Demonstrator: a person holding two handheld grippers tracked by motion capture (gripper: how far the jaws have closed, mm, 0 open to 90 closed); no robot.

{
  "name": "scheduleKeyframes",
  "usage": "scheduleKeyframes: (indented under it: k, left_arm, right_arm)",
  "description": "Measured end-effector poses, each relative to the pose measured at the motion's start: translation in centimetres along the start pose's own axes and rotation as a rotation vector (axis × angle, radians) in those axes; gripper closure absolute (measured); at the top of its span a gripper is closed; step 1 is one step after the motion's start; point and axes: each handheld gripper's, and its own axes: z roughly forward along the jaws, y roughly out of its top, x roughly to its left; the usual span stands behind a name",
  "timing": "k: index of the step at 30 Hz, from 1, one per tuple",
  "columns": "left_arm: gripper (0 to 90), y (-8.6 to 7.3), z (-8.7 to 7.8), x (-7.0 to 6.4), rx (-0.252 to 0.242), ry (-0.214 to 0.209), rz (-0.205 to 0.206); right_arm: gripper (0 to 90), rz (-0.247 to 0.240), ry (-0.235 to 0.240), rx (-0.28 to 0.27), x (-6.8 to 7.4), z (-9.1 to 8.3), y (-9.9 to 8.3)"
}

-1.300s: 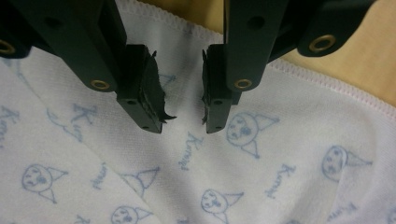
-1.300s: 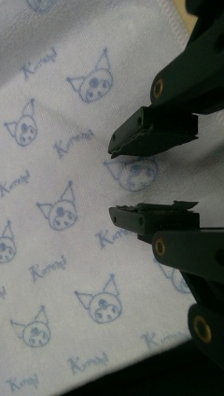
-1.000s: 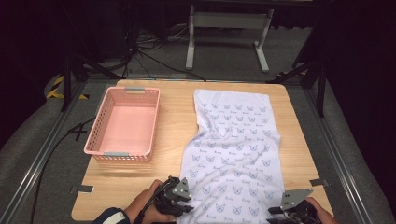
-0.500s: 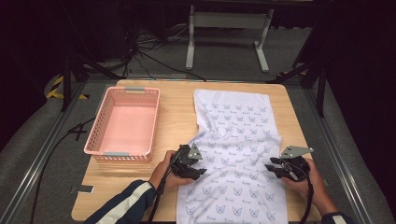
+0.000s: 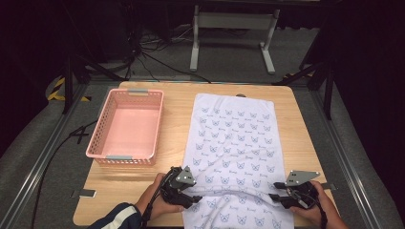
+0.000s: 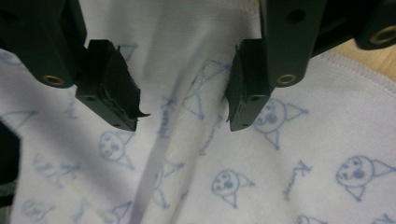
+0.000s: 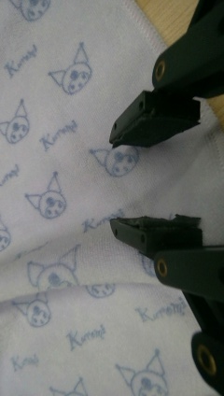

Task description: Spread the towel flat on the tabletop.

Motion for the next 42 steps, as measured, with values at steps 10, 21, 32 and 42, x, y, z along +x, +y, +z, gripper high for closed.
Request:
scheduleKeyframes:
  k: [10, 21, 32, 42]
  left_arm:
    - [29.6, 7.4, 3.1, 7.2, -0.083, 0.213, -0.069]
    - [42.6, 7.8, 6.7, 10.4, -0.003, 0.215, -0.127]
    - [44.8, 4.9, 4.8, 5.4, 0.020, 0.111, -0.052]
    - [29.2, 8.4, 4.5, 9.0, -0.058, 0.204, -0.144]
  right_arm:
    - [51.9, 0.126, -0.219, -0.112, -7.7, 0.0, 4.6]
    - [56.8, 0.156, -0.215, -0.043, -11.7, 5.4, 6.3]
    - [59.7, 0.127, -0.140, -0.005, -7.8, 2.8, 3.4]
    - [51.2, 0.145, -0.206, -0.028, -10.0, 1.6, 5.1]
